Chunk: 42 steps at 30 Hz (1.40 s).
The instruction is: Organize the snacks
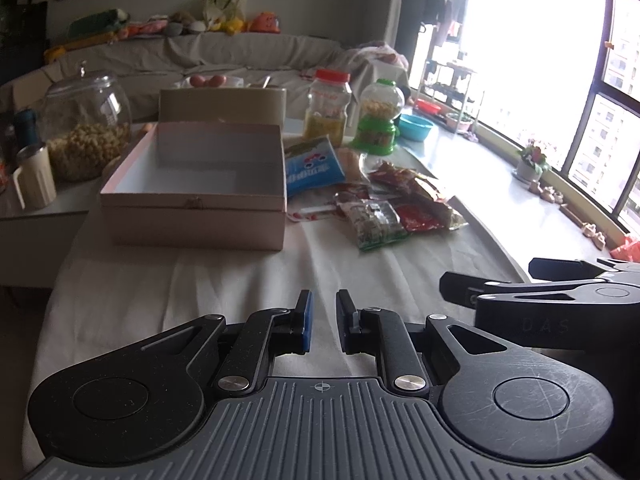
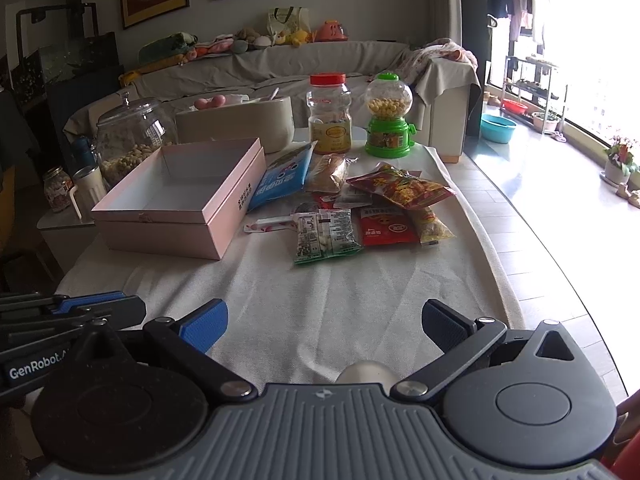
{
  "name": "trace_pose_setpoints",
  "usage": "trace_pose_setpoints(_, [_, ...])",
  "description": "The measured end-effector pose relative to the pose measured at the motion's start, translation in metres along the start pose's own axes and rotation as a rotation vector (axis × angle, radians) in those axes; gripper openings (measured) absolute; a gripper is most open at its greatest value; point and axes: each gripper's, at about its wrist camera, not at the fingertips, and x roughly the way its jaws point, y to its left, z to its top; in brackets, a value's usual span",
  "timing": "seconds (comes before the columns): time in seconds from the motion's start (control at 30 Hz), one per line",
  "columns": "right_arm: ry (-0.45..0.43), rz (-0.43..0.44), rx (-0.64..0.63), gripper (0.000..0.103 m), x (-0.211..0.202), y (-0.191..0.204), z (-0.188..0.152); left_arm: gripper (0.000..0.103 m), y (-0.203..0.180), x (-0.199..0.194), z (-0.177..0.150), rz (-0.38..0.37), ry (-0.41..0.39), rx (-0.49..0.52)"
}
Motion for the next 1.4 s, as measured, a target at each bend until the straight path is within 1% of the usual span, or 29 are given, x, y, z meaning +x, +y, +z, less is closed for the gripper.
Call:
trace_pose_setpoints(0.07, [-0.02,0.015,-0.016,0.103,0.004,-0.005,0.002,0.017,0.005,0.009,0.003,-0.002,0.0,-0.019])
trace_pose_setpoints(0.1, [-0.05,0.031,-0.034,0.103,0.007,-0.007,0.003,0.017,0.008,0.015,0.005,-0.014,-0.007,-0.032])
trace_pose_setpoints(0.13, [-0.09,0.053,-0.055,0.103,0.011,-0.011,0.004,0.018,0.011,0.021,0.008,-0.036,-0.015,-0.046])
trace_pose_setpoints(0.17, [-0.107,0.066,-0.072,0.103,0.018,-0.015,0.005,0.018,0.014,0.028,0.011,-0.064,-0.021,-0.057])
trace_pose_setpoints(0.2, [-0.083,0.056,-0.09,0.103,0.029,-0.019,0.008,0.018,0.018,0.036,0.015,-0.091,-0.024,-0.066])
trace_pose_setpoints(0.23, [-0.028,0.037,-0.106,0.103,0.043,-0.024,0.012,0.018,0.021,0.044,0.018,-0.104,-0.022,-0.073])
trace_pose_setpoints(0.27, [0.009,0.041,-0.105,0.103,0.055,-0.03,0.015,0.018,0.023,0.051,0.021,-0.104,-0.019,-0.076])
trace_pose_setpoints(0.33, [0.002,0.045,-0.046,0.103,0.071,-0.044,0.021,0.018,0.027,0.062,0.025,-0.09,-0.019,-0.071])
trace_pose_setpoints(0.43, [-0.02,0.038,-0.06,0.103,0.098,-0.048,0.042,0.018,0.034,0.079,0.03,-0.085,-0.006,-0.062])
trace_pose_setpoints(0.47, [-0.026,0.055,-0.051,0.103,0.107,-0.048,0.052,0.018,0.038,0.084,0.032,-0.092,0.002,-0.069])
trace_pose_setpoints(0.53, [-0.024,0.141,-0.004,0.103,0.128,-0.049,0.074,0.018,0.047,0.091,0.034,-0.111,0.006,-0.095])
trace_pose_setpoints(0.57, [-0.021,0.189,0.021,0.101,0.14,-0.049,0.085,0.018,0.052,0.093,0.035,-0.109,0.002,-0.111])
trace_pose_setpoints(0.6, [-0.016,0.219,0.034,0.089,0.152,-0.046,0.096,0.018,0.056,0.095,0.035,-0.098,-0.003,-0.126])
trace_pose_setpoints(0.63, [-0.011,0.241,0.029,0.08,0.163,-0.041,0.106,0.018,0.061,0.097,0.036,-0.087,-0.005,-0.137])
trace_pose_setpoints(0.67, [-0.003,0.255,0.012,0.065,0.174,-0.034,0.115,0.018,0.066,0.1,0.037,-0.08,-0.005,-0.145])
trace_pose_setpoints(0.7, [0.001,0.257,0.002,0.055,0.185,-0.028,0.124,0.018,0.07,0.103,0.038,-0.076,-0.002,-0.153])
trace_pose_setpoints(0.83, [0.028,0.238,-0.011,0.045,0.223,-0.009,0.141,0.018,0.085,0.112,0.038,-0.054,0.01,-0.186])
trace_pose_setpoints(0.93, [0.082,0.252,0.02,0.037,0.24,-0.005,0.139,0.018,0.094,0.117,0.039,-0.045,0.011,-0.21])
trace_pose_setpoints(0.97, [0.1,0.261,0.027,0.028,0.244,-0.005,0.137,0.017,0.097,0.119,0.04,-0.042,0.01,-0.217])
trace_pose_setpoints(1.0, [0.112,0.271,0.028,0.022,0.243,-0.004,0.133,0.018,0.099,0.121,0.041,-0.051,0.017,-0.227])
trace_pose_setpoints(1.1, [0.128,0.272,0.01,0.02,0.236,-0.004,0.123,0.018,0.101,0.124,0.043,-0.064,0.014,-0.235])
trace_pose_setpoints(1.23, [0.166,0.326,0.05,0.015,0.215,-0.019,0.11,0.018,0.098,0.122,0.04,-0.069,0.009,-0.237])
trace_pose_setpoints(1.4, [0.203,0.377,0.06,0.014,0.172,-0.042,0.085,0.018,0.094,0.116,0.037,-0.131,0.014,-0.239])
